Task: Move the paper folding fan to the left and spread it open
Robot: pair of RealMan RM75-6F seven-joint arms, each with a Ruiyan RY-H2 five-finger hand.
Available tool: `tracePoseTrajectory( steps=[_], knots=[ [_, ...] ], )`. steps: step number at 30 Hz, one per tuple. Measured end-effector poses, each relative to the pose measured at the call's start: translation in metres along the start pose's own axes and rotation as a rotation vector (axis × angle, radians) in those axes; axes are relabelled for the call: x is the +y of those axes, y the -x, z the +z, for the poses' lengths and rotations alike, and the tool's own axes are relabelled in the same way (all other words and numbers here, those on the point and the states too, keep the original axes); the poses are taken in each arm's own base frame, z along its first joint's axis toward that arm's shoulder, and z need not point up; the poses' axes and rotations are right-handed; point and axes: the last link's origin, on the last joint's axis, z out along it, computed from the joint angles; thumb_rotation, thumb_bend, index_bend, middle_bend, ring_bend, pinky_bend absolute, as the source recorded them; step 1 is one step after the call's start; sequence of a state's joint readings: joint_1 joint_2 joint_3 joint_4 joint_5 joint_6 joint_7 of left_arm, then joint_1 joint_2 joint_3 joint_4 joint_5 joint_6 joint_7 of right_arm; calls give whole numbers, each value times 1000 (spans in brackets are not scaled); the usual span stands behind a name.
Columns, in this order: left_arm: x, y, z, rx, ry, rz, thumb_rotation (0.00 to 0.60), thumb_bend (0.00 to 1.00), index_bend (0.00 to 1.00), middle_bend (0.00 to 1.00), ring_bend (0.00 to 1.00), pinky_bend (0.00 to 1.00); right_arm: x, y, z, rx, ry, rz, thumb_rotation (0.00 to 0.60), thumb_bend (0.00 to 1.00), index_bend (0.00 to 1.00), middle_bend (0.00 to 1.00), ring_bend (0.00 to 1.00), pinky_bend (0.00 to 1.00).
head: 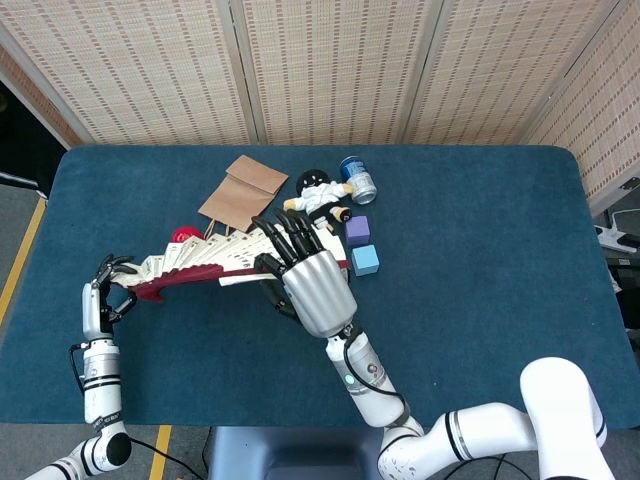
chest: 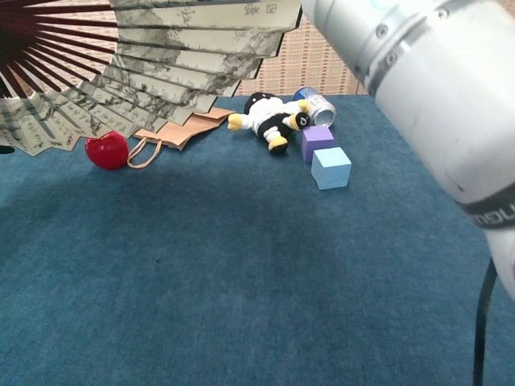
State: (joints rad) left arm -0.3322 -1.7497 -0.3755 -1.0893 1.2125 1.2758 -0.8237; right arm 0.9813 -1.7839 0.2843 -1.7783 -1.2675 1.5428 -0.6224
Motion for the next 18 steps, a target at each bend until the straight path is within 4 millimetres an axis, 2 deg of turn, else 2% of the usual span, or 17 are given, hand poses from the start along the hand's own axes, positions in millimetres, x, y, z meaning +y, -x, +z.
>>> tracePoseTrajectory(
  steps=[5,8,12,18],
  knots=[
    [-3,-3,0,-2,9,28,600,579,327,212,52,89,11,11,-16,-41,22,2,600,605,470,110,0,98],
    [-8,-6,-1,-3,8,60,600,575,257,181,33,81,16,15,-27,-66,29,-3,600,605,465,110,0,99],
    [-16,-9,-5,-26,7,141,600,565,76,104,0,61,25,20,-43,-109,35,-9,600,605,449,110,0,99],
    [-26,-18,-7,-34,14,260,600,565,44,53,0,49,38,22,-72,-160,43,-27,600,604,447,110,0,99]
  ],
)
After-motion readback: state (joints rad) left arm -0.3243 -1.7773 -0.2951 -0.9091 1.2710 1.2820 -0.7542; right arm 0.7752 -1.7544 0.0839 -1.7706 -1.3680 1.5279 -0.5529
